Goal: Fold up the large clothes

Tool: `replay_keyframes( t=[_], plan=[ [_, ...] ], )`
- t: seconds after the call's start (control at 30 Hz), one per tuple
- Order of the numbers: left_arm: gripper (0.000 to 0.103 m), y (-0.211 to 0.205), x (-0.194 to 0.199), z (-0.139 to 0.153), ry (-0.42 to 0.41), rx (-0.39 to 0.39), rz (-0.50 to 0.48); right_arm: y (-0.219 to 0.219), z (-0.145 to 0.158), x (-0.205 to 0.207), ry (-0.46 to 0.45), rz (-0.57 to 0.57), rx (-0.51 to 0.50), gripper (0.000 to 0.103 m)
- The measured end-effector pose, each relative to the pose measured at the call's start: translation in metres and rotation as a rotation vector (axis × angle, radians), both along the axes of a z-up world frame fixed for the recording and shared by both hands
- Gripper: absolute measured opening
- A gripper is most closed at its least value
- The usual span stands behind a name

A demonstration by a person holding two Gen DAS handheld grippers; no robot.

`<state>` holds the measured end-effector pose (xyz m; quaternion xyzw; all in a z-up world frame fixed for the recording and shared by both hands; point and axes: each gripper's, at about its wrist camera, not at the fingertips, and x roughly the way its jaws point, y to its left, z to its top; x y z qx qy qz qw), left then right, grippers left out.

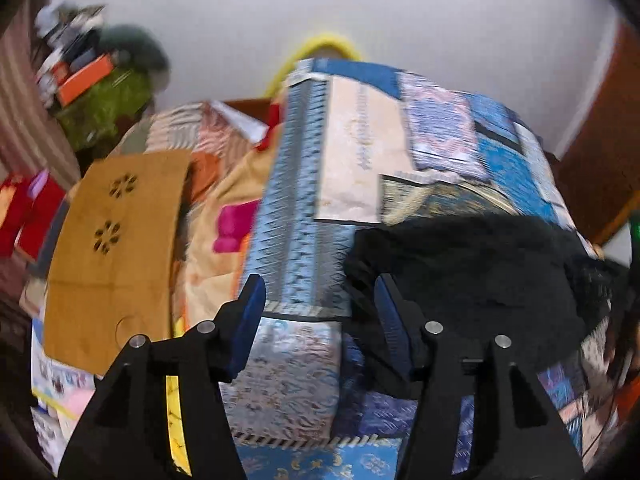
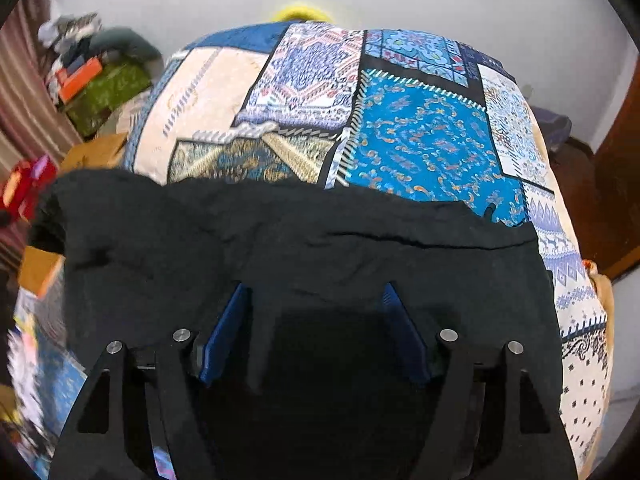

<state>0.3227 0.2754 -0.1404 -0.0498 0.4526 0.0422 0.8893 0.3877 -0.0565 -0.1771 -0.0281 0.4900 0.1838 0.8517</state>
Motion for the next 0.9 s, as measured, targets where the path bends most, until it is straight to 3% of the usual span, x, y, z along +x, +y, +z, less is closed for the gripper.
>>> replay_keyframes(
  t=[0.17, 0.37, 0.47, 0.53, 0.6, 0.67, 0.77, 0.9],
  plan=[
    [0.059, -0.069, -0.003, -0.004, -0.038, -0.004, -0.161, -0.012, 0.027, -0.018, -0.035, 0.017, 0.069, 0.067],
    [0.059, -0.151, 0.017, -0.023, -0.064, -0.022, -0.273, -0.016, 0.038, -0.039, -0.114, 0.096, 0.023, 0.067],
    [0.059, -0.173, 0.036, -0.043, -0.042, -0.039, -0.262, -0.014, 0.019, -0.04, -0.12, 0.125, -0.036, 0.068],
    [0.059, -0.179, 0.048, -0.055, -0.055, -0.024, -0.215, -0.014, -0.005, -0.031, -0.078, 0.125, -0.088, 0.068],
    [0.059, -0.18, 0.06, -0.066, -0.027, -0.043, -0.19, -0.022, -0.018, -0.027, -0.066, 0.114, -0.054, 0.078],
    [0.06, -0.176, 0.071, -0.082, 0.008, -0.084, -0.144, -0.032, -0.022, -0.024, -0.077, 0.094, -0.004, 0.083],
    [0.062, -0.171, 0.079, -0.101, 0.037, -0.12, -0.102, -0.034, -0.022, -0.023, -0.076, 0.097, -0.007, 0.083],
    [0.061, -0.172, 0.071, -0.094, 0.031, -0.109, -0.081, -0.037, -0.016, -0.03, -0.065, 0.091, -0.017, 0.083]
  ],
)
